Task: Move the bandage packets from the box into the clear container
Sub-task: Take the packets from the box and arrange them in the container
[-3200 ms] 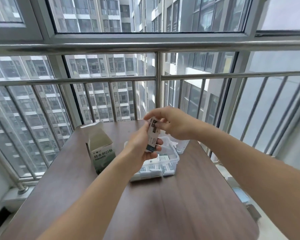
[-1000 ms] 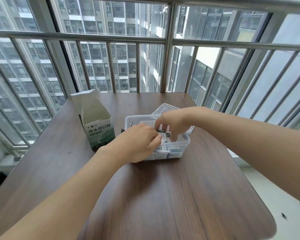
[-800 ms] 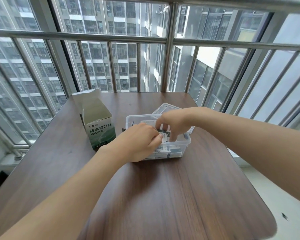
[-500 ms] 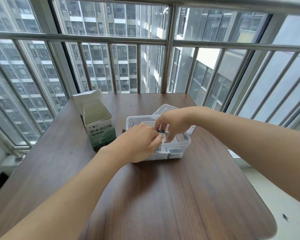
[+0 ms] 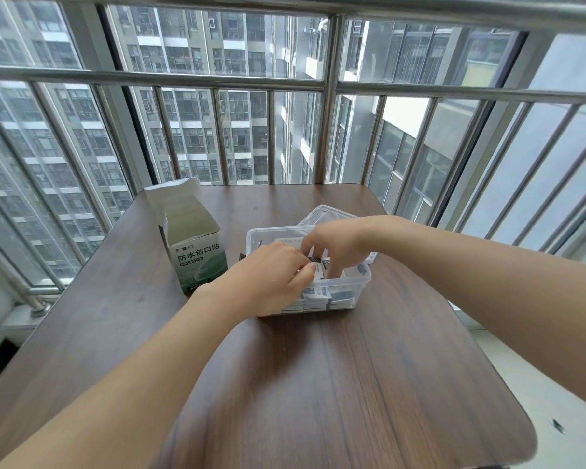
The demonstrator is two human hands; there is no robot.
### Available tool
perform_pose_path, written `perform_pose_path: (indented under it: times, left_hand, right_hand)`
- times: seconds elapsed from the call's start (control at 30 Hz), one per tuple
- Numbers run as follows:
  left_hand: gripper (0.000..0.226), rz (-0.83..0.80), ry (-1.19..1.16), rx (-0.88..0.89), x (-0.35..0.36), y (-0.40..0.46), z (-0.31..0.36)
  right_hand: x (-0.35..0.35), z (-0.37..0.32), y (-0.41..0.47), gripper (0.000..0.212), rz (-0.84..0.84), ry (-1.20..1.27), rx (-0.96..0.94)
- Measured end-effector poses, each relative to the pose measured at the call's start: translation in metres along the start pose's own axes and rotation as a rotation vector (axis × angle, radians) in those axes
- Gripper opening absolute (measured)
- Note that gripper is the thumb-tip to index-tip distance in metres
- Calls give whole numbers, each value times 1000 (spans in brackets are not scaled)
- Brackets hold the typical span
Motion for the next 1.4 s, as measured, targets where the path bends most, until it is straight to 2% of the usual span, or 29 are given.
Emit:
perform_pose_path:
  times: [0.27, 0.47, 0.93, 1.0, 1.07, 1.13, 1.17, 1.23, 1.3, 1.33, 1.4]
  left_hand:
    - [54, 14, -22, 1, -3, -1, 3]
    - [51, 21, -25, 7, -3, -3, 2]
    - [57, 36, -80, 20, -6, -6, 2]
    - [51, 60, -122, 4, -11, -9, 2]
    - [40, 145, -177, -1, -23, -16, 1]
    - [35, 327, -148, 8, -47, -29, -2]
    - [31, 463, -106, 13, -63, -38, -4]
    - [22, 762, 9, 8, -95, -69, -12]
    - [40, 976, 115, -61, -115, -104, -24]
    - [55, 1022, 114, -118, -116, -116, -34]
    - [86, 1005, -29, -279, -104, -134, -61]
  right_hand:
    - [-2, 1, -1, 57, -9, 4, 7]
    - [-1, -3, -4, 46, -8, -23, -11]
    - [-7, -1, -7, 59, -30, 82, 3]
    - [-10, -1, -10, 59, -35, 88, 2]
    - [-16, -2, -16, 57, -38, 60, 2]
    - [-31, -3, -28, 53, -5, 23, -4]
    - [-42, -6, -35, 48, 59, 33, -23]
    - [-73, -20, -47, 32, 288, 179, -100]
    - [-96, -43, -58, 20, 471, 405, -229]
    - [-100, -55, -61, 18, 502, 476, -290]
    - [-102, -83, -59, 18, 511, 505, -370]
Point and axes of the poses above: each hand's wrist, its own y-axis towards the middle knuckle, its own x-axis out of the palm, z = x × y, the point moved 7 cm from there along y, towards the middle knuckle, and after that the axes turned 15 degrees about x, right-handed, at the moved point
